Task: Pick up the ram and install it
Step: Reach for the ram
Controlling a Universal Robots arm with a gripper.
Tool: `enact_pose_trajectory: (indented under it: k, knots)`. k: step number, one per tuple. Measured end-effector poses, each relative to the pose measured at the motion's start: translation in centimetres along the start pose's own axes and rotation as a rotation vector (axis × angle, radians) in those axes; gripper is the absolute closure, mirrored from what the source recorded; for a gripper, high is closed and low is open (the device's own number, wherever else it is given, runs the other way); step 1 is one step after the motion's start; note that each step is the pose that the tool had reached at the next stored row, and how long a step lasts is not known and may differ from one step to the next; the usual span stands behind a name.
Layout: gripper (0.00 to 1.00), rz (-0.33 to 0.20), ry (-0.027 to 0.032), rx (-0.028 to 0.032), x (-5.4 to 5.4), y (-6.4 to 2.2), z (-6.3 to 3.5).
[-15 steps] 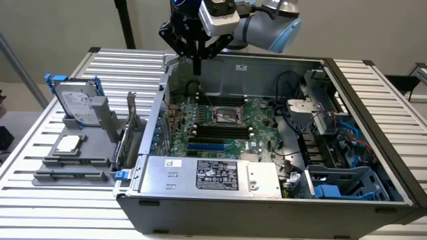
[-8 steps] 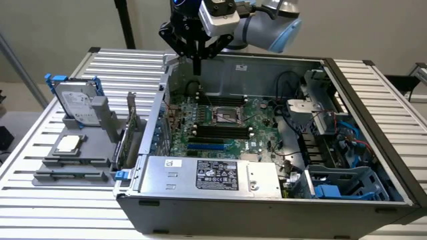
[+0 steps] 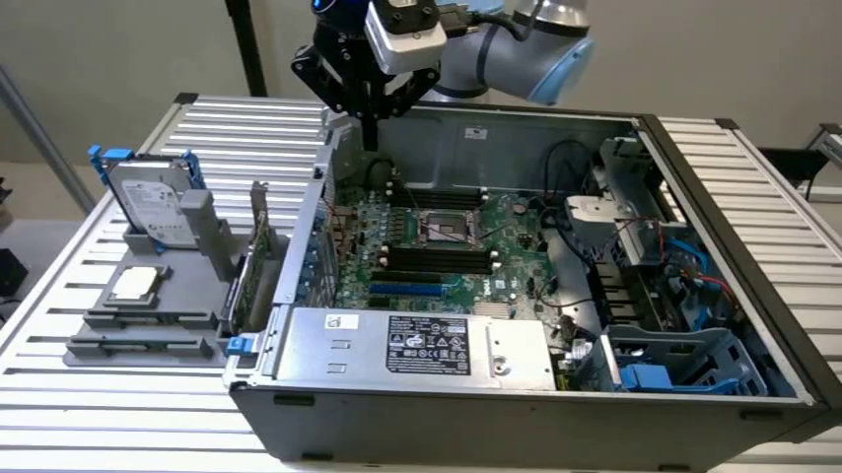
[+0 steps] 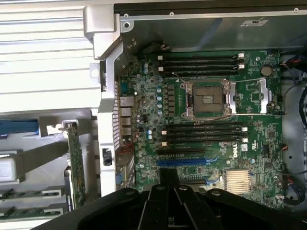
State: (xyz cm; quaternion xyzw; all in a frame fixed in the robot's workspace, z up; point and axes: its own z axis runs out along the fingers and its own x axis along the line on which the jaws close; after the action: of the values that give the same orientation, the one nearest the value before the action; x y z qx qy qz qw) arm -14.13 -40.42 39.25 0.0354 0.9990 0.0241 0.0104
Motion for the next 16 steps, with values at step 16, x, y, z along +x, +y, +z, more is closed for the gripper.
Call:
enact_pose_trajectory:
  k: [16]
  knots:
    - [0.89, 0.0, 0.0, 0.0001, 6.5, -1.79, -0.11]
